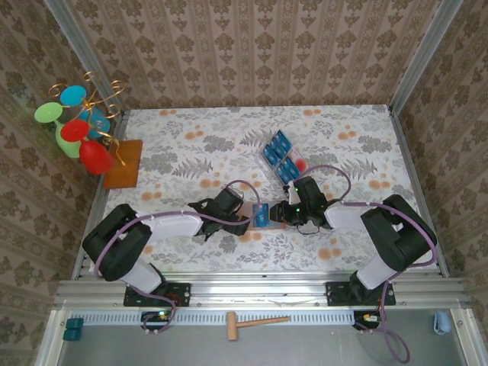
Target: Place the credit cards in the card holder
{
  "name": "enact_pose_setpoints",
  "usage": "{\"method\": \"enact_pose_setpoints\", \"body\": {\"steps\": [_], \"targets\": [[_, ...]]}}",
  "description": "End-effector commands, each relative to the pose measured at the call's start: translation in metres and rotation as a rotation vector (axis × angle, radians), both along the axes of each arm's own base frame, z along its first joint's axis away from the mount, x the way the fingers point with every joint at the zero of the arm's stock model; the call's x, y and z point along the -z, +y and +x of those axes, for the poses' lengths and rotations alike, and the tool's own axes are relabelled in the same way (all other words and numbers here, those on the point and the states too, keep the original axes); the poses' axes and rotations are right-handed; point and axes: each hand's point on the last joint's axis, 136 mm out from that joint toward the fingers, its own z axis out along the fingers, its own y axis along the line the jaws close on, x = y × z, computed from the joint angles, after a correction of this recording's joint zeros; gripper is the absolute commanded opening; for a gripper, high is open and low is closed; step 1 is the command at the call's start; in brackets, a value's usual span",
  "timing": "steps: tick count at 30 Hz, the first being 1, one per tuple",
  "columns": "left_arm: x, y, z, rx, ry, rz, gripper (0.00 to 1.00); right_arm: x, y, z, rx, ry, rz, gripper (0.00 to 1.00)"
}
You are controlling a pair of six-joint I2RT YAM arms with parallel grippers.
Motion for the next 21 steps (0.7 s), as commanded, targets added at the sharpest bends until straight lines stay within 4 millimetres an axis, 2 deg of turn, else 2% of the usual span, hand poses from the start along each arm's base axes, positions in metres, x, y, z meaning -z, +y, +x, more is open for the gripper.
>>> {"method": "enact_pose_setpoints", "body": {"steps": [1, 5, 21], "targets": [[0.013, 0.019, -0.009, -0.009, 0.034, 0.066, 1.0, -0.002, -0.002, 0.007, 0.002, -0.007, -0.034, 0.15], [0.013, 0.019, -0.01, -0.008, 0.033, 0.061, 1.0, -0.002, 0.001, 0.01, -0.003, -0.002, -0.031, 0.07], [0.014, 0.016, -0.008, -0.003, 0.031, 0.052, 1.0, 0.008, 0.013, 0.014, -0.016, 0.023, -0.027, 0.01]]}}
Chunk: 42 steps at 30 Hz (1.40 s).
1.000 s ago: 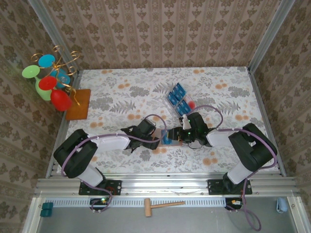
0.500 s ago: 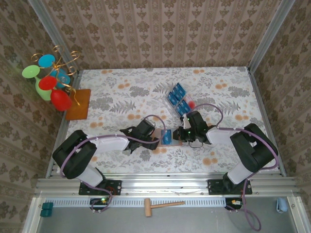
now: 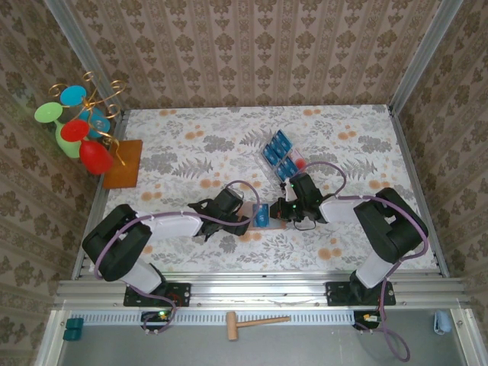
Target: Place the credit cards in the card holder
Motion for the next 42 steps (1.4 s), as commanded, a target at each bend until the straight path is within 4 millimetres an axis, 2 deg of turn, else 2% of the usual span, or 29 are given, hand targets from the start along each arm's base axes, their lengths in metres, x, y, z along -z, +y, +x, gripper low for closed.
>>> {"method": "enact_pose_setpoints", "body": {"steps": [1, 23, 28, 32, 36, 42], "targets": [[0.014, 0.017, -0.008, -0.003, 0.035, 0.059, 1.0, 0.001, 0.007, 0.002, -0.01, 0.006, -0.004, 0.01], [0.014, 0.015, -0.009, -0.002, 0.036, 0.044, 1.0, 0.004, 0.043, -0.001, -0.074, 0.021, 0.013, 0.0], [-0.003, 0.021, -0.002, -0.044, 0.026, -0.013, 1.0, 0.002, 0.039, -0.002, -0.073, 0.014, -0.005, 0.0], [-0.02, 0.035, 0.005, -0.119, 0.02, -0.09, 1.0, -0.002, 0.031, -0.002, -0.058, -0.003, -0.045, 0.0], [-0.023, 0.052, 0.005, -0.171, 0.042, -0.099, 1.0, -0.007, 0.025, -0.001, -0.047, -0.019, -0.081, 0.02], [-0.013, 0.059, -0.001, -0.172, 0.064, -0.074, 1.0, -0.012, 0.023, -0.002, -0.053, -0.025, -0.098, 0.02]]}}
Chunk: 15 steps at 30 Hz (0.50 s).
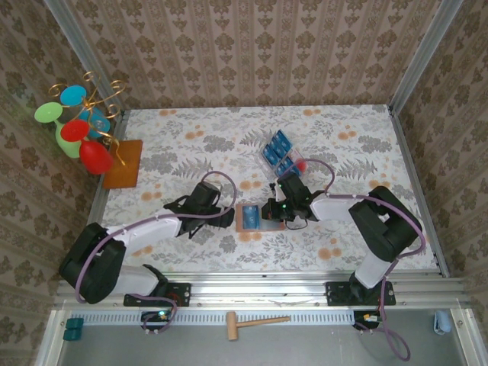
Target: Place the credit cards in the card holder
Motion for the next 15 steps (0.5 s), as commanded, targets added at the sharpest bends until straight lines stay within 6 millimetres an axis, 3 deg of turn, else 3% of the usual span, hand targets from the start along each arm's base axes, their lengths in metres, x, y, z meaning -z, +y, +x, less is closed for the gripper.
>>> {"method": "enact_pose_setpoints", "body": {"steps": [1, 15], "targets": [[0.014, 0.008, -0.013, -0.006, 0.061, 0.019, 1.0, -0.009, -0.003, 0.002, -0.002, -0.028, -0.039, 0.02], [0.026, -0.004, -0.014, 0.028, 0.084, 0.035, 1.0, -0.006, 0.009, -0.005, -0.025, -0.019, -0.06, 0.01]]}}
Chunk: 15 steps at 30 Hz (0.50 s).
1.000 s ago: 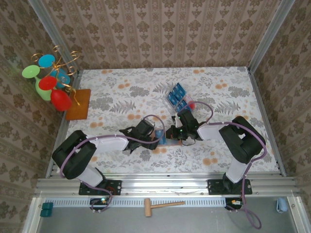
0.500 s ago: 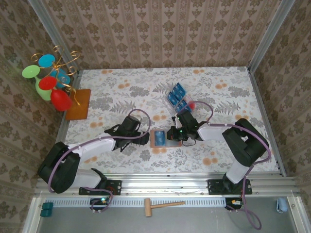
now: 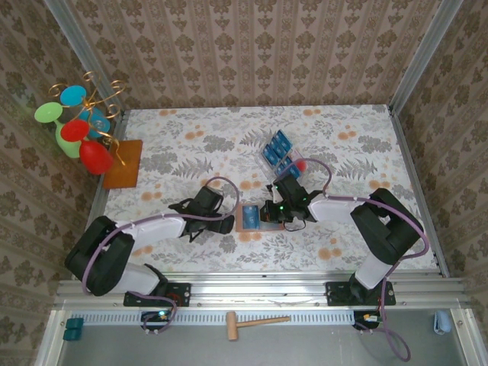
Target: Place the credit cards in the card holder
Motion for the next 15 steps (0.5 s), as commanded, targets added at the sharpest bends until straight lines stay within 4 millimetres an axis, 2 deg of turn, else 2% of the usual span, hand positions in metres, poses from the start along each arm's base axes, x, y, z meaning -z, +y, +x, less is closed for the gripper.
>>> {"method": "enact_pose_setpoints", "body": {"steps": [1, 15], "targets": [[0.0, -0.007, 0.0, 0.006, 0.006, -0.013, 1.0, 0.0, 0.002, 0.003, 0.0, -0.009, -0.025, 0.01], [0.006, -0.016, 0.001, 0.029, 0.011, 0.012, 1.0, 0.011, 0.001, 0.001, 0.006, 0.014, -0.051, 0.0]]}}
